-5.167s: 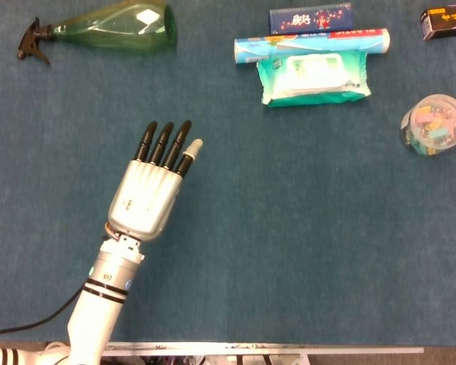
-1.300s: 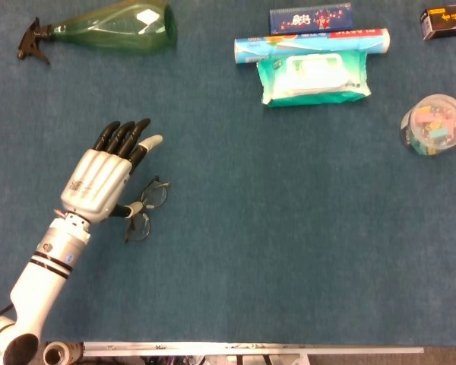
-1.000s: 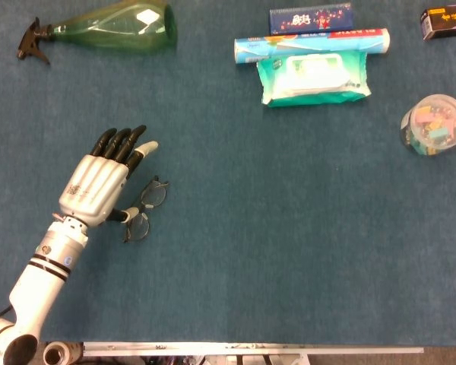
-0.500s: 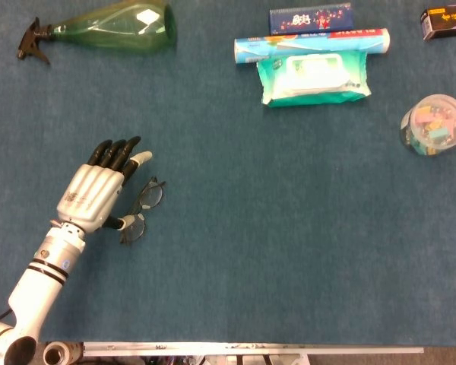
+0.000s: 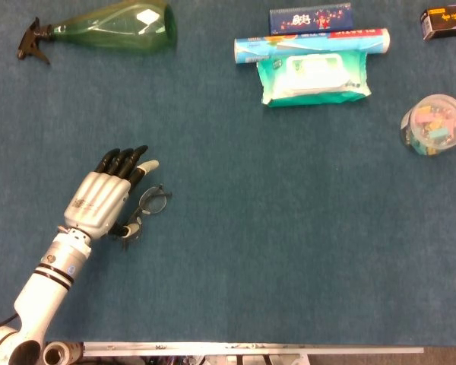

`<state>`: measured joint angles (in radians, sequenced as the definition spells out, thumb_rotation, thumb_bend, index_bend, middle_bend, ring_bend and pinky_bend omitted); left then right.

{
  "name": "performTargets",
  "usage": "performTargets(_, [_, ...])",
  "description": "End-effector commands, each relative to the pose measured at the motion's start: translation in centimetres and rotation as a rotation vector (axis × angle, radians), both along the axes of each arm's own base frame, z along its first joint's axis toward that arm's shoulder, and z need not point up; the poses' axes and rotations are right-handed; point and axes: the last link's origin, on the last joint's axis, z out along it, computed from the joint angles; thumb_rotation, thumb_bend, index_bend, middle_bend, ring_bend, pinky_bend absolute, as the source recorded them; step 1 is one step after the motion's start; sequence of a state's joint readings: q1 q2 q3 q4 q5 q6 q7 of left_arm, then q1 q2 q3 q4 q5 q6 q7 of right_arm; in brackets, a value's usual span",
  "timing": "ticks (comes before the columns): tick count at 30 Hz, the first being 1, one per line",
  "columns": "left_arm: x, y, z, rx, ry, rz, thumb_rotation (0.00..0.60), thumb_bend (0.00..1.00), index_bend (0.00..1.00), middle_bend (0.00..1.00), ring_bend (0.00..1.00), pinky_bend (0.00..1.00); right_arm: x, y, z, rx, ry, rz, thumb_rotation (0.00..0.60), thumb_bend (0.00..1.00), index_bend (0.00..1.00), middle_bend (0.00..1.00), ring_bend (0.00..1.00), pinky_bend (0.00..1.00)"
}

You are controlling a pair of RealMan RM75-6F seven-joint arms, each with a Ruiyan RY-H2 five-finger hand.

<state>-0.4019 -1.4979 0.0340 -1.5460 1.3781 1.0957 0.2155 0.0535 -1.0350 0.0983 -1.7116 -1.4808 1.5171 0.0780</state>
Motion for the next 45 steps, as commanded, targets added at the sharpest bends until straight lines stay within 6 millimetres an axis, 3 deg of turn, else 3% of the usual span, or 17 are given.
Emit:
performTargets(1, [-0.1,-0.1,-0.2,-0.006,0.003,0.005,0.555,0.01,0.13,0.00,0.00,0.00,0.0,0.0,0.0,-0.001,-0.001,0.000,0.600,0.32,0.52,0.37,0.23,0.28])
performTargets(10, [-0.2,-0.2,-0.3,-0.014,-0.003,0.009,0.557,0.01,0.13,0.00,0.00,0.00,0.0,0.0,0.0,-0.001,0.000,-0.001,0.600,0.32,0.52,0.37,0.23,0.28])
performTargets(19, [1.1,0.3,1.2,0.019,-0.031,-0.015,0.554,0.01,0.13,0.00,0.00,0.00,0.0,0.0,0.0,0.002,0.001,-0.001,0.600,0.32,0.52,0.37,0.23,0.28])
performTargets(33, [-0.9,1.2,1.0,0.022,0.000,0.052,0.555,0.01,0.13,0.00,0.00,0.00,-0.1,0.0,-0.1,0.006,0.007,-0.005,0.600,0.32,0.52,0.37,0.23,0.28])
performTargets(45, [-1.2,0.9,0.6,0.013,-0.007,0.062,0.553,0.01,0.13,0.00,0.00,0.00,-0.1,0.0,0.0,0.001,0.001,-0.003,0.600,0.32,0.52,0.37,0.23,0.28])
